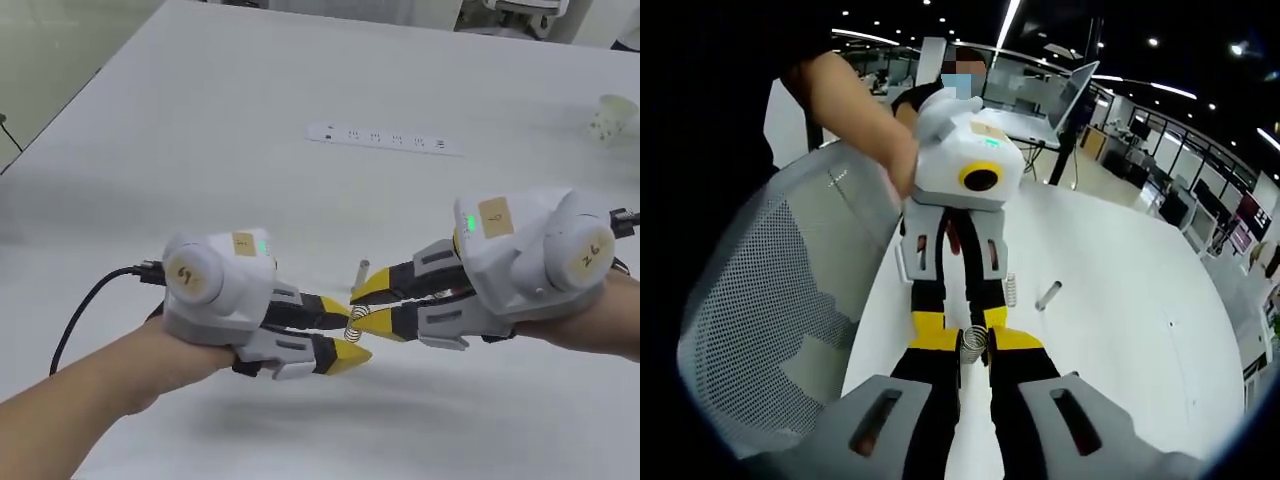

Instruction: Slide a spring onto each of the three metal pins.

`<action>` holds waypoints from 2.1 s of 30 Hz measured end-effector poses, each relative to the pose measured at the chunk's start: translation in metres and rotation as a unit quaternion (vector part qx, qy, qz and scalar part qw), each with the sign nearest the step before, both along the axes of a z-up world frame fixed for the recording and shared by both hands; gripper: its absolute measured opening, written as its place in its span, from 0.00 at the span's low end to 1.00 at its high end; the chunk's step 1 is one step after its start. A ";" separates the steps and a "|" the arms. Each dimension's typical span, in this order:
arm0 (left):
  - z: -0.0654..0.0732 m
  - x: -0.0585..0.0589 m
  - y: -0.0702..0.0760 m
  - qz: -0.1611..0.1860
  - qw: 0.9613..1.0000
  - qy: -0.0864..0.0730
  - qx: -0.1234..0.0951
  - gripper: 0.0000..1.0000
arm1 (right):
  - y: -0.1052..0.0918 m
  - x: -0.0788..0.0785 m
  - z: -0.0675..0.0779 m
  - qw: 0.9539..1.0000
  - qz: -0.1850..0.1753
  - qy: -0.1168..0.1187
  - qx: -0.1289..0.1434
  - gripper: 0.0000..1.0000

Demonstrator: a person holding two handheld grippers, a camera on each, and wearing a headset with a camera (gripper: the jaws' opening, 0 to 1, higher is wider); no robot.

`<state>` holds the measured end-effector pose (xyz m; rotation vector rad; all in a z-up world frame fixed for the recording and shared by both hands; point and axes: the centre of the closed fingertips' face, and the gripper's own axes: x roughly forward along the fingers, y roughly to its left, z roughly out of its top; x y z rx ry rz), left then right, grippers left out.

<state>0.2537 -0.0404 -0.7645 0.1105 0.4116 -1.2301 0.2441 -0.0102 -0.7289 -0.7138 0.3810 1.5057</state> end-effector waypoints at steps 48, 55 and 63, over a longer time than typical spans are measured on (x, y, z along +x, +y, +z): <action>0.002 0.015 0.058 0.087 0.996 0.011 -0.001 0.49 | -0.006 0.011 -0.006 1.000 -0.014 -0.018 -0.018 0.07; 0.004 0.023 0.080 0.124 0.992 0.014 -0.007 0.56 | -0.007 0.013 -0.008 0.999 -0.017 -0.019 -0.021 0.07; 0.003 0.022 0.107 0.152 0.988 0.014 0.001 0.65 | -0.009 0.014 -0.011 0.999 -0.017 -0.024 -0.026 0.07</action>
